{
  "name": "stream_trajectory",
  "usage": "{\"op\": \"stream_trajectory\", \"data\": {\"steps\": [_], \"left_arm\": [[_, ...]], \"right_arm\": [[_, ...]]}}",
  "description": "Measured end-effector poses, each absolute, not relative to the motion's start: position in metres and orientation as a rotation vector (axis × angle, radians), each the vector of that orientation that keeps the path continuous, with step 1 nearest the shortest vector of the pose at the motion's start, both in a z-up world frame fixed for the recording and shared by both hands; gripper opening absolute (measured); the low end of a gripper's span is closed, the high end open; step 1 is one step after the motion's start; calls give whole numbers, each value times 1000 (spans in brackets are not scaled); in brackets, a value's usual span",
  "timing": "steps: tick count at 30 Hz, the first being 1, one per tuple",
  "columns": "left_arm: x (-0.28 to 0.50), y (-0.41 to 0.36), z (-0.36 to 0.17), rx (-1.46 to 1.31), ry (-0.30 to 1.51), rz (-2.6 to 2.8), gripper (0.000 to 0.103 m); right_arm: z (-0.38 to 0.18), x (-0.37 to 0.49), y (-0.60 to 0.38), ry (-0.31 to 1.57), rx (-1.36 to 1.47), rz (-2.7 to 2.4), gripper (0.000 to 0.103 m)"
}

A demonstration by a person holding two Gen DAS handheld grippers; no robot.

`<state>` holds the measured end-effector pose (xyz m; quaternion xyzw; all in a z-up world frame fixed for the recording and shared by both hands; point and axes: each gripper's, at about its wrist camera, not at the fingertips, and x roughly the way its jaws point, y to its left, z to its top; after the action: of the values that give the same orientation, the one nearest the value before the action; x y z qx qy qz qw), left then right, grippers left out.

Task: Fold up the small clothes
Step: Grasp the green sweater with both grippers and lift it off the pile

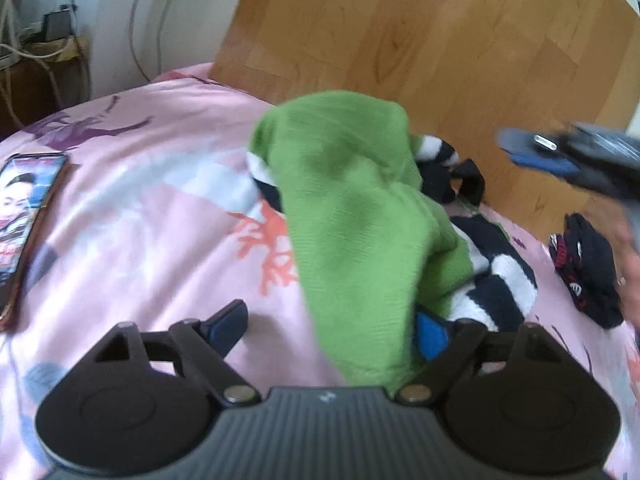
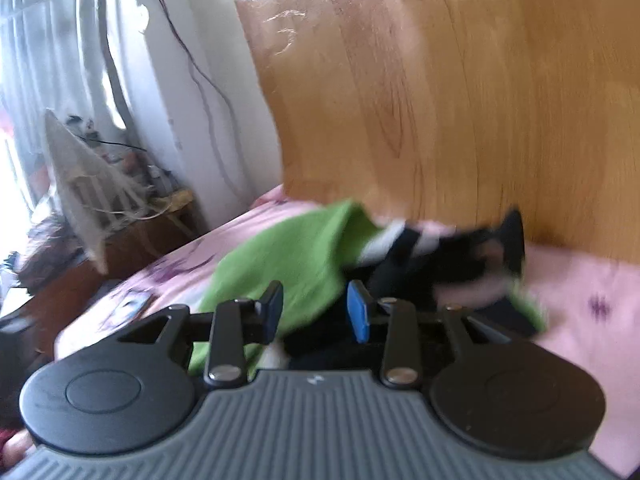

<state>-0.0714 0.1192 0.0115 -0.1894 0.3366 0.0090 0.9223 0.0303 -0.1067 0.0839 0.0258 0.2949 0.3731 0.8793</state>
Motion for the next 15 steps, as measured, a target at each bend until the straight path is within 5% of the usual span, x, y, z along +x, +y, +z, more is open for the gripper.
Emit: {"op": "stream_trajectory", "data": {"steps": [3, 5, 7, 8, 9, 10, 11, 15], "left_arm": [[-72, 116, 10, -394, 685, 25, 84], [-70, 107, 9, -361, 677, 23, 84], [-68, 97, 9, -322, 671, 0, 74], [-68, 93, 9, -304, 664, -15, 57], [-67, 90, 8, -283, 653, -25, 34], [-67, 91, 7, -279, 653, -38, 27], [-68, 94, 7, -289, 647, -42, 22], [-77, 116, 30, -341, 582, -58, 16]], "right_arm": [[81, 84, -73, 725, 62, 764, 40], [75, 118, -53, 827, 167, 774, 51], [63, 141, -34, 893, 218, 760, 55], [56, 149, -25, 922, 238, 765, 55], [51, 154, -17, 949, 246, 766, 51], [44, 157, -11, 976, 237, 750, 13], [46, 159, -9, 997, 246, 737, 6], [87, 139, -38, 874, 434, 820, 5]]}}
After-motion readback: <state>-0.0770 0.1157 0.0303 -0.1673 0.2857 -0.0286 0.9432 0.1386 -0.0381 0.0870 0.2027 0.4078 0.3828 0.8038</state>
